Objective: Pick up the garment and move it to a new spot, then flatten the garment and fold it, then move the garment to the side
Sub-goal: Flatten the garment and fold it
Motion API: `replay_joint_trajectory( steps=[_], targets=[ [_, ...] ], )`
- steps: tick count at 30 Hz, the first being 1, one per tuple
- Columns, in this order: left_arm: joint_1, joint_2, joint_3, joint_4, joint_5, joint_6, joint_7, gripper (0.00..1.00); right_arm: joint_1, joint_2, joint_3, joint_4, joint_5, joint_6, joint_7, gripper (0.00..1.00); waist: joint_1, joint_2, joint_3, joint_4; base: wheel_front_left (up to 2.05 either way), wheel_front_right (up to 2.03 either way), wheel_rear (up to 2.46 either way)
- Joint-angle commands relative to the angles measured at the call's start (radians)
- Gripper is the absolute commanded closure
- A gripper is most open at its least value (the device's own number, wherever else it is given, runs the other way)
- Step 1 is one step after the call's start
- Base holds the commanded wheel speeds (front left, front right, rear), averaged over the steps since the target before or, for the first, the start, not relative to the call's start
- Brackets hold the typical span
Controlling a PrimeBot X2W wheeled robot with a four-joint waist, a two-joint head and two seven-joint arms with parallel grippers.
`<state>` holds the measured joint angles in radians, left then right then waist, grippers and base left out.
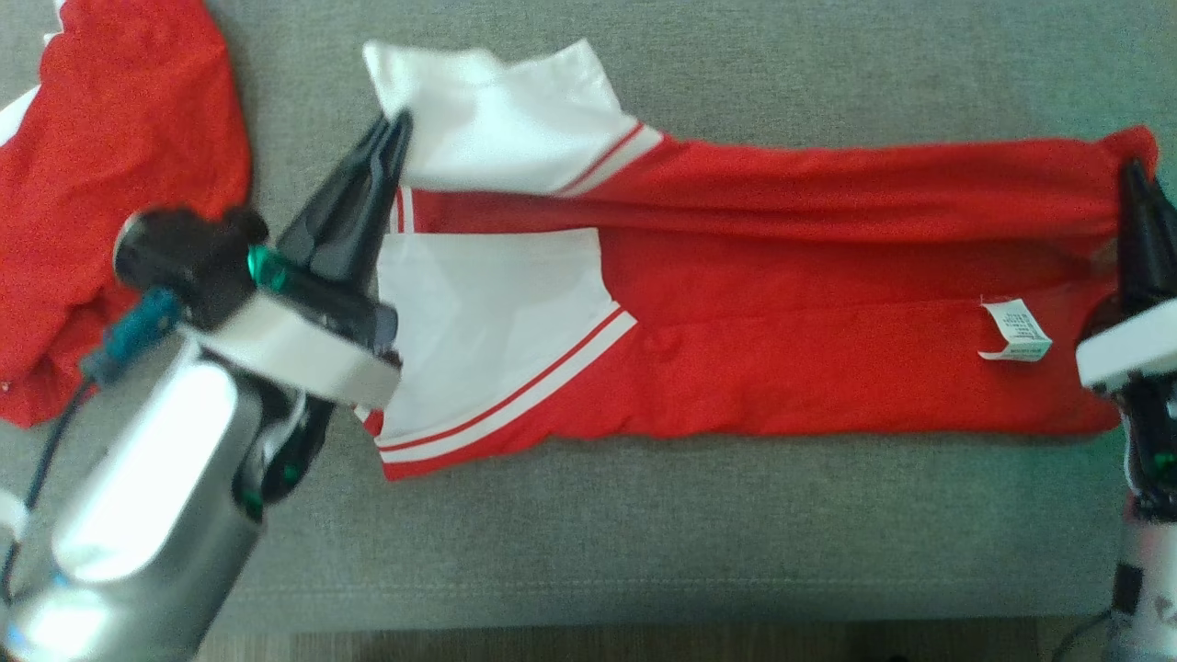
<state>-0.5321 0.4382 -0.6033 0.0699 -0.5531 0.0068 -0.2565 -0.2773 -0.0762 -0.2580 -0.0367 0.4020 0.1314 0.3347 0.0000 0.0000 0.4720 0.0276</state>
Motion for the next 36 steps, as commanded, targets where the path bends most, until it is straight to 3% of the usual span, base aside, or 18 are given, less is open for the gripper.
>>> replay_joint_trajectory(
  steps=[1,4,5,7,8,9,12,13,15,20,24,31,36],
  targets=[
    [-0.006,0.046,0.049,-0.037,0.009,0.006,-0.005,1.0,0.012,0.0,0.01,-0.048,0.011,-0.001,-0.004,1.0,0.0,0.0,0.0,0.001,0.0,0.0,0.0],
    [0.059,0.04,0.044,-0.058,0.015,0.012,-0.005,1.0,0.053,0.012,0.002,-0.076,0.023,-0.001,-0.01,1.0,0.0,0.0,-0.001,0.004,0.0,0.0,0.0],
    [0.077,0.037,0.038,-0.056,0.016,0.012,-0.005,1.0,0.066,0.015,0.0,-0.086,0.026,-0.001,-0.013,0.82,0.0,0.0,-0.001,0.005,0.0,0.0,0.0],
    [0.105,0.026,0.029,-0.049,0.012,0.008,-0.005,1.0,0.092,0.02,-0.004,-0.105,0.032,-0.001,-0.018,0.58,0.0,0.0,0.0,0.009,0.0,0.0,0.0],
    [0.115,0.023,0.023,-0.04,0.012,0.005,-0.005,1.0,0.106,0.022,-0.005,-0.115,0.034,-0.001,-0.019,0.2,0.0,0.0,0.001,0.01,0.0,0.0,0.0],
    [0.125,0.02,0.016,-0.029,0.01,0.002,-0.005,1.0,0.12,0.023,-0.005,-0.126,0.038,-0.001,-0.022,0.0,0.0,0.0,-0.001,0.011,0.0,0.0,0.0],
    [0.154,0.009,-0.005,0.014,-0.007,-0.011,0.002,1.0,0.176,0.025,-0.009,-0.158,0.056,-0.001,-0.034,0.0,0.0,0.0,-0.007,0.012,0.0,0.0,0.0],
    [0.166,0.003,-0.012,0.027,-0.019,-0.017,0.008,0.59,0.198,0.025,-0.011,-0.166,0.068,-0.001,-0.043,0.0,0.0,0.0,-0.011,0.012,0.0,0.0,0.0],
    [0.183,-0.001,-0.021,0.047,-0.025,-0.021,0.009,0.01,0.247,0.026,-0.015,-0.182,0.079,-0.001,-0.062,0.0,0.0,0.0,-0.018,0.012,0.0,0.0,0.0],
    [0.222,-0.005,-0.013,0.071,-0.028,0.002,0.004,0.0,0.338,0.026,-0.009,-0.26,0.07,-0.001,-0.143,0.0,0.0,0.0,-0.04,0.012,0.0,0.0,0.0],
    [0.245,0.003,0.027,0.042,-0.005,0.05,-0.002,0.0,0.353,0.026,-0.002,-0.348,-0.036,-0.001,-0.204,0.0,0.0,0.0,-0.056,0.013,0.0,0.0,0.0],
    [0.28,0.0,0.179,-0.081,0.06,0.172,-0.005,0.0,0.298,0.026,0.059,-0.418,-0.174,-0.001,-0.237,0.0,0.0,0.0,-0.09,0.023,0.0,0.0,0.0],
    [0.313,-0.012,0.26,-0.136,0.085,0.206,-0.005,0.0,0.262,0.025,0.125,-0.404,-0.221,-0.001,-0.234,0.0,0.0,0.0,-0.122,0.025,0.0,0.0,0.0]
  ],
)
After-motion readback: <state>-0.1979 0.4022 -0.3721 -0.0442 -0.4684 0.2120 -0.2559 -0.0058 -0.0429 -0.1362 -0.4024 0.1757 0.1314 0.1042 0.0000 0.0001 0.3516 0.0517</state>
